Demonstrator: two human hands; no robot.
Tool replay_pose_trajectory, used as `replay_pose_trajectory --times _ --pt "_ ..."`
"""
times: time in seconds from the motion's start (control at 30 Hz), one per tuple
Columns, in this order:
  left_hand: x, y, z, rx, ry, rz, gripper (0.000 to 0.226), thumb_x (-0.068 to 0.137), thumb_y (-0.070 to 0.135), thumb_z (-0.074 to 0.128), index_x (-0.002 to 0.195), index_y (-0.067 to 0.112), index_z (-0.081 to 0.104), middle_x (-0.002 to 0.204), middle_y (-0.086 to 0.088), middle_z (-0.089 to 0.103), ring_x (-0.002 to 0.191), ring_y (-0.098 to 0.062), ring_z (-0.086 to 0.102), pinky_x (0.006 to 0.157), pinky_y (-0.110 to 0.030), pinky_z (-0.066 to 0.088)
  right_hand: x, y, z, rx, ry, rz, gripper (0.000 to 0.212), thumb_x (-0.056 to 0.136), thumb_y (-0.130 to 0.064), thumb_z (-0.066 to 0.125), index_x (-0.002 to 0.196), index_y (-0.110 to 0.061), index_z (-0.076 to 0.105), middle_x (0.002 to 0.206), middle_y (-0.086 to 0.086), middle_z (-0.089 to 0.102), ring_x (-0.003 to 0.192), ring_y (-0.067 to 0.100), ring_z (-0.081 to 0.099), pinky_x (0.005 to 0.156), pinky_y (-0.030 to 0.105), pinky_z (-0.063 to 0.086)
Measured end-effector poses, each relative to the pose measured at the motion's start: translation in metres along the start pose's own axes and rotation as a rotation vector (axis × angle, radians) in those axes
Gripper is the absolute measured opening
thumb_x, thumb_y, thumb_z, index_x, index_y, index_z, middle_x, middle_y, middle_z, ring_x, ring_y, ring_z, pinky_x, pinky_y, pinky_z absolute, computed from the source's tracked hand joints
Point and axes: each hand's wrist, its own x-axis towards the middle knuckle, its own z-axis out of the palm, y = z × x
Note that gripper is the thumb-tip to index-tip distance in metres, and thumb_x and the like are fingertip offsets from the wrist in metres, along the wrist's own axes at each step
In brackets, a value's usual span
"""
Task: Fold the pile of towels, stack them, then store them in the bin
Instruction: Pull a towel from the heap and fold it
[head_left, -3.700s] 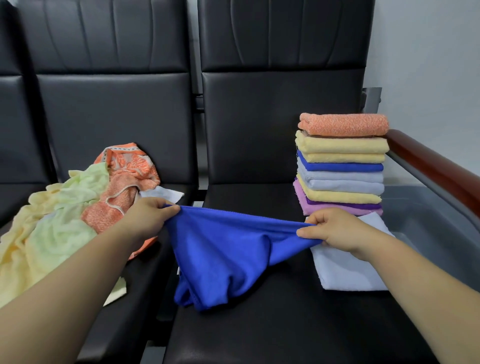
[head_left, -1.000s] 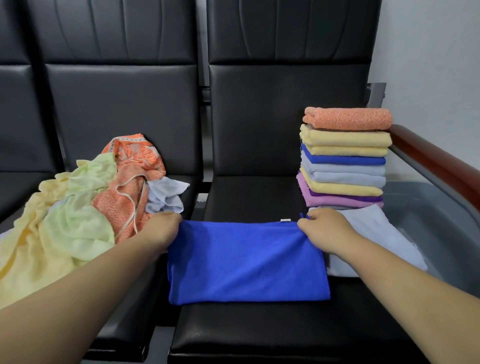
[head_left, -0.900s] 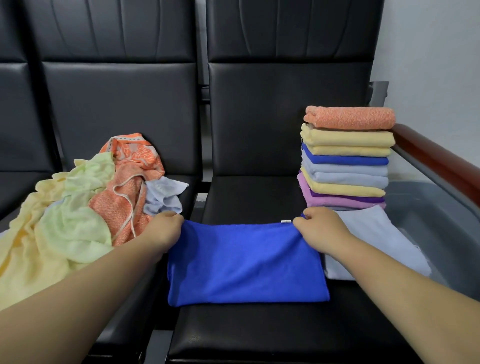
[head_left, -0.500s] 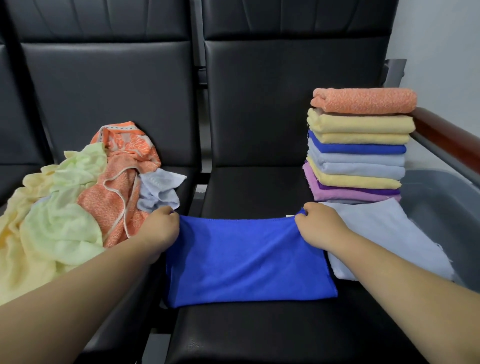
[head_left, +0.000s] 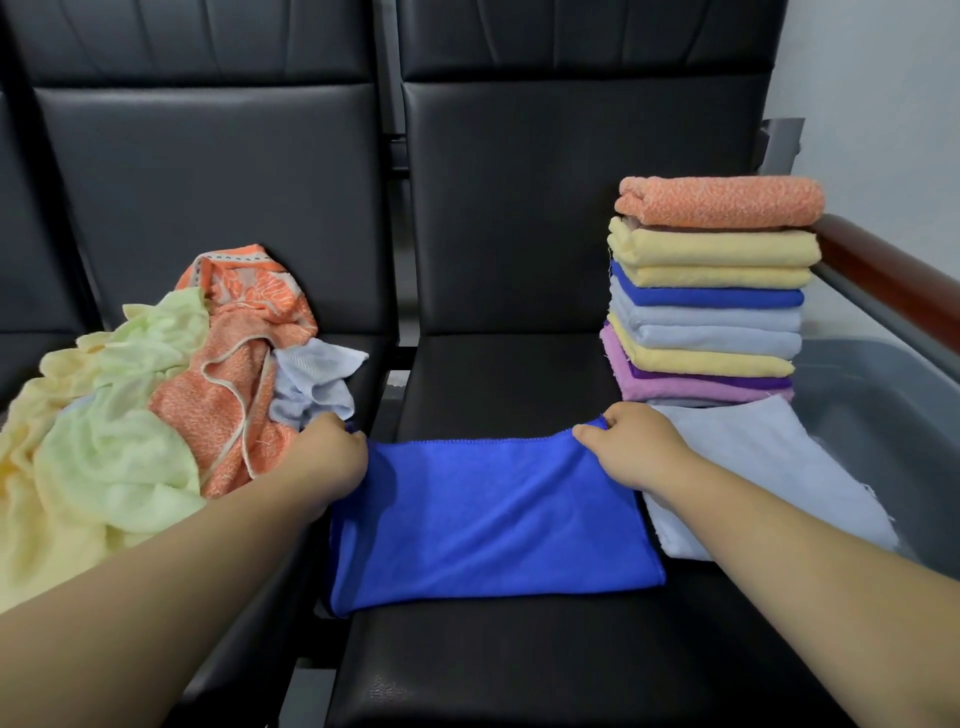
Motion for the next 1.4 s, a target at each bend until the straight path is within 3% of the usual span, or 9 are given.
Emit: replay_pose_trajectory --times 0.1,0.17,0.27,0.4,0.67,0.77,1.0,1.2,1.4 --pt "-0.015 0.006 -0.002 -0.031 0.003 -0.004 0.020 0.097 0.015 0.057 0.107 0.000 0.049 0.085 -0.008 0.053 0.071 -0.020 0.049 0.058 -0.032 0.037 -0.008 -0.001 -0.007 0.136 -0.018 0.011 0.041 0.098 -0.040 0.065 0.075 -0.017 0.040 0.072 0.000 0.041 0.066 0.018 0.041 0.062 0.030 0.034" --pt "-0.027 0.012 -0.005 -0.018 0.001 0.013 0.027 0.095 0.014 0.060 0.113 0.000 0.045 0.093 -0.010 0.055 0.073 -0.020 0.050 0.059 -0.032 0.038 -0.014 -0.002 -0.010 0.161 -0.023 0.004 0.026 0.097 -0.041 0.066 0.103 -0.017 0.058 0.099 0.004 0.059 0.093 0.022 0.058 0.082 0.033 0.045" --pt "-0.042 0.020 -0.004 0.044 -0.027 0.060 0.036 0.092 0.019 0.062 0.119 0.003 0.044 0.121 -0.017 0.050 0.092 -0.027 0.055 0.071 -0.033 0.043 -0.025 -0.004 -0.012 0.095 0.016 -0.047 0.058 0.097 -0.041 0.067 0.147 -0.017 0.049 0.144 0.003 0.056 0.129 0.022 0.056 0.097 0.031 0.045" --pt "-0.058 0.026 0.002 0.231 -0.027 0.128 0.049 0.092 0.031 0.062 0.131 0.009 0.042 0.138 -0.018 0.039 0.124 -0.041 0.046 0.100 -0.045 0.043 -0.041 -0.001 -0.007 -0.012 0.035 -0.172 0.041 0.097 -0.034 0.065 0.136 -0.024 0.058 0.141 -0.001 0.051 0.122 0.018 0.055 0.092 0.027 0.044" --pt "-0.078 0.041 0.026 0.445 -0.177 0.317 0.031 0.099 0.037 0.044 0.110 0.014 0.063 0.126 -0.010 0.053 0.116 -0.032 0.053 0.101 -0.044 0.046 -0.053 0.006 0.004 -0.293 -0.150 -0.397 0.027 0.102 -0.030 0.055 0.128 -0.028 0.062 0.132 -0.008 0.053 0.112 0.014 0.056 0.097 0.028 0.048" --pt "-0.082 0.043 0.043 0.483 -0.280 0.341 0.046 0.103 0.049 0.036 0.120 0.011 0.056 0.138 -0.011 0.048 0.129 -0.032 0.044 0.111 -0.047 0.038 -0.054 0.009 0.005 -0.382 -0.172 -0.412 0.031 0.102 -0.032 0.052 0.131 -0.028 0.061 0.133 -0.008 0.051 0.116 0.015 0.054 0.096 0.029 0.048" --pt "-0.077 0.050 0.058 0.503 -0.334 0.300 0.084 0.100 0.067 0.021 0.161 0.009 0.013 0.171 -0.010 0.003 0.157 -0.031 0.000 0.125 -0.053 0.011 -0.061 0.011 0.006 -0.433 -0.165 -0.417 0.039 0.104 -0.038 0.050 0.142 -0.029 0.053 0.141 -0.003 0.047 0.128 0.020 0.048 0.105 0.032 0.044" --pt "-0.041 0.056 0.065 0.588 -0.289 0.508 0.075 0.103 0.060 0.020 0.163 0.017 0.008 0.172 -0.001 -0.002 0.158 -0.024 -0.004 0.126 -0.054 0.003 -0.063 0.003 0.005 -0.475 -0.177 -0.353 0.035 0.102 -0.040 0.050 0.133 -0.023 0.057 0.133 0.000 0.050 0.117 0.023 0.054 0.098 0.037 0.050" --pt "-0.028 0.071 0.063 0.656 -0.232 0.702 0.059 0.103 0.059 0.027 0.159 0.051 0.009 0.171 -0.001 -0.002 0.157 -0.032 -0.005 0.122 -0.061 -0.005 -0.067 -0.001 0.005 -0.397 -0.206 -0.321 0.021 0.097 -0.039 0.054 0.103 -0.025 0.068 0.104 -0.007 0.067 0.096 0.019 0.063 0.088 0.040 0.057"
